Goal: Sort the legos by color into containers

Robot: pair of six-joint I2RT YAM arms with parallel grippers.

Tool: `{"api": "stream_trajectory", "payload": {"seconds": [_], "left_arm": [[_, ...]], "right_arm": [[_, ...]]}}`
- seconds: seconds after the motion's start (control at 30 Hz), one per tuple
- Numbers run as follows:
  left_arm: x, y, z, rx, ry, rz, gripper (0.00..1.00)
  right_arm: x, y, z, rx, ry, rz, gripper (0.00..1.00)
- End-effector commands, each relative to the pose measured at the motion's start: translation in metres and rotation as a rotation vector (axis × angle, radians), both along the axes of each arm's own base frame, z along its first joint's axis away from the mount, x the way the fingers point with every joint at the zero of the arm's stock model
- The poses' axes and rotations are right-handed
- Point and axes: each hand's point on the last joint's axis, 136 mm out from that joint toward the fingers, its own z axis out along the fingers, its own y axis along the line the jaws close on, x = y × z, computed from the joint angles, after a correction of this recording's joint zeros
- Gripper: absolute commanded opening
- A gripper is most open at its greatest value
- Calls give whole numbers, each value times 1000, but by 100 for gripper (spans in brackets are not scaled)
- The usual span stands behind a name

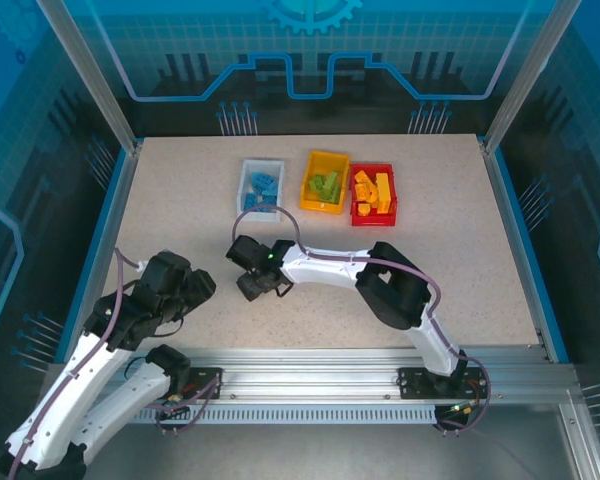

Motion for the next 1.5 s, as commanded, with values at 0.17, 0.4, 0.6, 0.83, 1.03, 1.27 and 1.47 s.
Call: {"api": "stream_trajectory", "payload": {"seconds": [0.17, 0.4, 0.6, 0.83, 1.03, 1.27, 1.47], "left_arm": [[0, 2, -2, 8, 13, 12, 58], [3, -2, 1, -10, -6, -1, 57], [27, -35, 21, -89, -82, -131, 56], [91, -95, 58, -179, -172, -309, 56], [155, -142, 93, -225, -271, -423, 57], [221, -183, 100, -242, -325, -503, 57], [251, -199, 95, -255, -343, -530, 57]], "right_arm": [[7, 6, -12, -41, -10, -14, 49], [11, 10, -4, -25, -28, -19, 35], [38, -20, 60, 55, -117, -108, 32], [116, -86, 113, 133, -155, -277, 33], [197, -131, 125, 176, -168, -418, 32], [267, -155, 106, 200, -147, -506, 33], [303, -163, 87, 214, -162, -523, 33]]}}
